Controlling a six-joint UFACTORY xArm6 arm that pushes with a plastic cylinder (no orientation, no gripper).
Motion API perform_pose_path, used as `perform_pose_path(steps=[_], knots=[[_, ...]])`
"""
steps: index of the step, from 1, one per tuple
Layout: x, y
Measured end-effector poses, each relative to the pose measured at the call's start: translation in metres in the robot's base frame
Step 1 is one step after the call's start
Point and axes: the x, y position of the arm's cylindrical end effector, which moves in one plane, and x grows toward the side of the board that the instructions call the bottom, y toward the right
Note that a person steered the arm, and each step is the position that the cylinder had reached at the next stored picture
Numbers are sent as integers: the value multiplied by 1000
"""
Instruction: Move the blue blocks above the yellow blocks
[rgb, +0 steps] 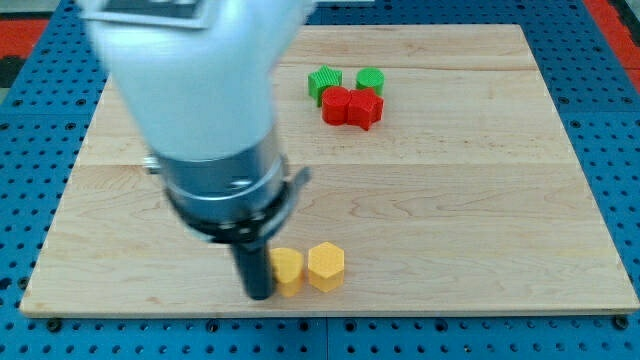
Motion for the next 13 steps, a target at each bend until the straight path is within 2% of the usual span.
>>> perform_pose_path(steps=[1, 2, 3, 4, 5, 6, 7, 8, 9, 10, 11, 12, 13], knots=[[-5, 22], [-14, -45], [-40, -139], [-91, -190], [-134, -165], [-153, -109], [-153, -100], [-118, -84], [-108, -56], [-120, -48], [-90, -26], [-71, -20], [-82, -50]])
